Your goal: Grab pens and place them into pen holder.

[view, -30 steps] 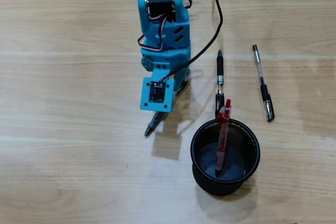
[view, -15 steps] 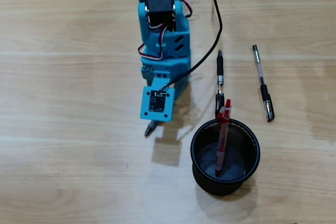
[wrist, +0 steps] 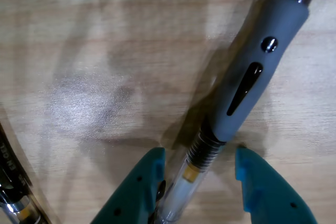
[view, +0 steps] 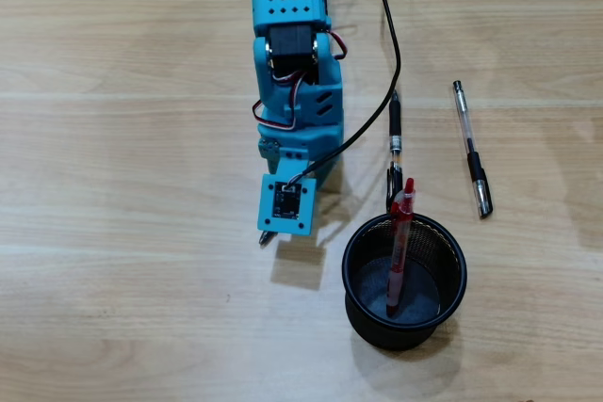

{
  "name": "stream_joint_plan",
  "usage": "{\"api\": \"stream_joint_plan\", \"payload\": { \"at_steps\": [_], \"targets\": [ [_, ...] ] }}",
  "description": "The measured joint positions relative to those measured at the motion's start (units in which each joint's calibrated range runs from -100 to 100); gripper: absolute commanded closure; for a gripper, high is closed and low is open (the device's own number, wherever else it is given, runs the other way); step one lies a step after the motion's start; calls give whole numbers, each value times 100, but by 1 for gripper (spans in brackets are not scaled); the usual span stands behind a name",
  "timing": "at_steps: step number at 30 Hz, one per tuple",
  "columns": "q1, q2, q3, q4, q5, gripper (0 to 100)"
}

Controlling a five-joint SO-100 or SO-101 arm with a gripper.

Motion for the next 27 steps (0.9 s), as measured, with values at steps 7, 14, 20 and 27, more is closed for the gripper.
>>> {"api": "stream_joint_plan", "payload": {
  "at_steps": [7, 14, 20, 27],
  "targets": [
    [54, 127, -98, -208, 5, 98],
    [36, 136, -98, -242, 16, 98],
    [90, 102, -89, -225, 16, 98],
    [226, -568, -53, -87, 462, 98]
  ]
}}
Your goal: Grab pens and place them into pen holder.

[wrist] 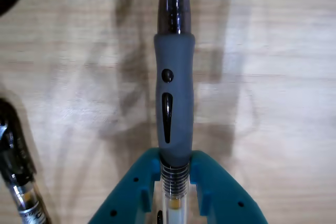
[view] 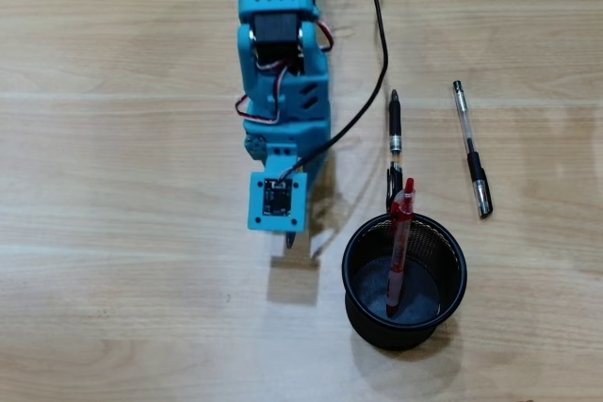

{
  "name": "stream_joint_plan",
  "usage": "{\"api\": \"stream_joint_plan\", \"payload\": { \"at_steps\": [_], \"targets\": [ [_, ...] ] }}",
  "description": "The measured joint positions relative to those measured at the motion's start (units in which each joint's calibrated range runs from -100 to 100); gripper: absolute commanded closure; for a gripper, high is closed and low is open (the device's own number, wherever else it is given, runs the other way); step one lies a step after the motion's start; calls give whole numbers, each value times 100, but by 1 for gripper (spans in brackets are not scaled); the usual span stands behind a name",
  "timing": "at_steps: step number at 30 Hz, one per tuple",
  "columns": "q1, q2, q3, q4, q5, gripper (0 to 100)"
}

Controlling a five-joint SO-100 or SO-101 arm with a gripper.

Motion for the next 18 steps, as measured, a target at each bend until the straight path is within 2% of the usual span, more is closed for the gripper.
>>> {"api": "stream_joint_plan", "payload": {
  "at_steps": [5, 10, 18],
  "targets": [
    [-9, -780, 9, 398, 109, 98],
    [-9, -1561, 311, 407, 327, 98],
    [-27, -2680, 426, 407, 358, 98]
  ]
}}
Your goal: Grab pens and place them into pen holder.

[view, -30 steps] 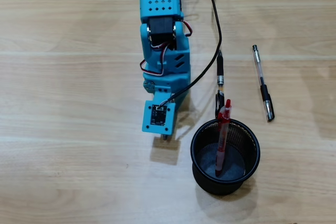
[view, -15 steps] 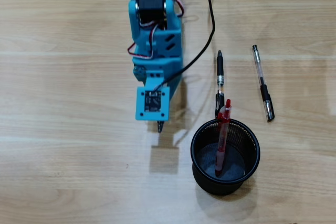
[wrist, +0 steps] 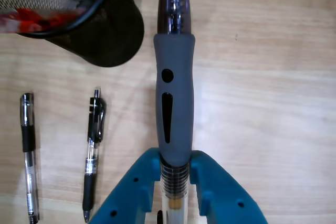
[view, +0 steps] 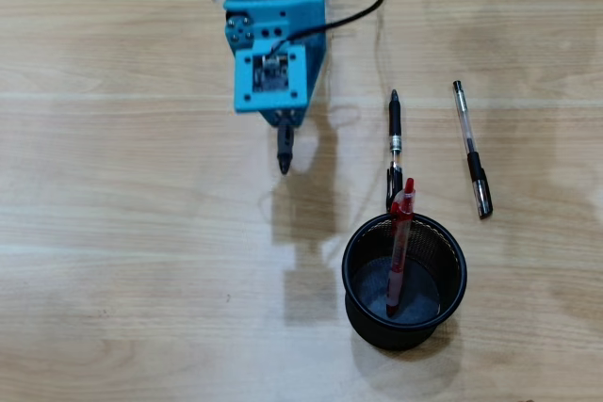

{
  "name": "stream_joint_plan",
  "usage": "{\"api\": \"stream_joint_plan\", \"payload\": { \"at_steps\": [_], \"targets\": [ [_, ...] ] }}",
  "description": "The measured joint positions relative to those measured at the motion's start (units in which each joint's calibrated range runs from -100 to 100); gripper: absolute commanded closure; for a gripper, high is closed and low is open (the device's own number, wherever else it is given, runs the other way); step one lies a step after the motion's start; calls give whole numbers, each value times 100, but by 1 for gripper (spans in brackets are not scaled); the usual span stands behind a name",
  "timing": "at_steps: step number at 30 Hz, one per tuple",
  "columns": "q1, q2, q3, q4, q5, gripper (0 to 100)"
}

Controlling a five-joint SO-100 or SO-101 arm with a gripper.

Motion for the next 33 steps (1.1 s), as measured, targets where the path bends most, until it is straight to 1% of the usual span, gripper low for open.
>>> {"api": "stream_joint_plan", "payload": {
  "at_steps": [4, 8, 12, 16, 23, 30, 33],
  "targets": [
    [-72, -611, 186, -35, 0, 98],
    [-226, -1315, 888, -735, 0, 98],
    [-298, -1832, 1882, -1981, 0, 98],
    [-577, -2053, 2601, -3478, 0, 98],
    [-1019, -2095, 2947, -6211, 0, 98],
    [-1236, -1874, 3320, -8175, 0, 98],
    [-1281, -1637, 3373, -8659, 0, 98]
  ]
}}
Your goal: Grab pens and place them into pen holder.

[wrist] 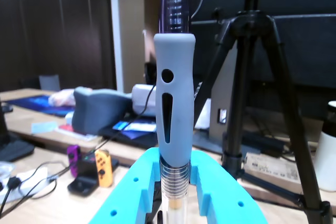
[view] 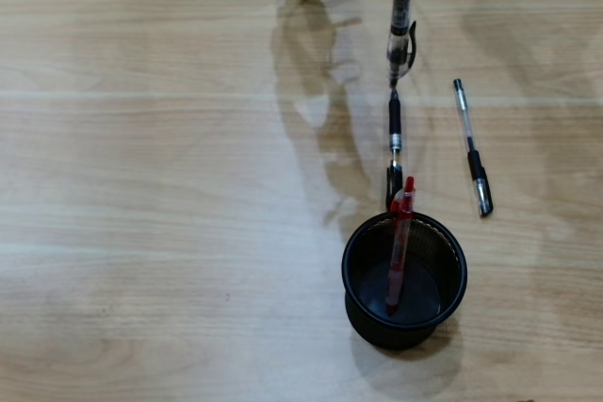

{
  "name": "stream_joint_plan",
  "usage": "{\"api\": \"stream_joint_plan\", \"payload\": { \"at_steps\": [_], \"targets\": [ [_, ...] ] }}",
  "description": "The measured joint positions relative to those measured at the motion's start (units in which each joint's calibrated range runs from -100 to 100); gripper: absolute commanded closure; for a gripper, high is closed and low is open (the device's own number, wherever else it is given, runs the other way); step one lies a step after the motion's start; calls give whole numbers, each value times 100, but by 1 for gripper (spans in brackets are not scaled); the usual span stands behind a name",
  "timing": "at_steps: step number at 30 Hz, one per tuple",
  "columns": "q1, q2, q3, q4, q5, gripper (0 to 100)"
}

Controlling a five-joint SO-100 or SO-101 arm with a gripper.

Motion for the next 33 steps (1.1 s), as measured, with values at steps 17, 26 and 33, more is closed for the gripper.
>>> {"api": "stream_joint_plan", "payload": {
  "at_steps": [17, 26, 33],
  "targets": [
    [-162, 2960, -1988, -156, 0, 98],
    [-217, 4495, -3160, -156, 0, 98],
    [-162, 5030, -3338, -156, 0, 98]
  ]
}}
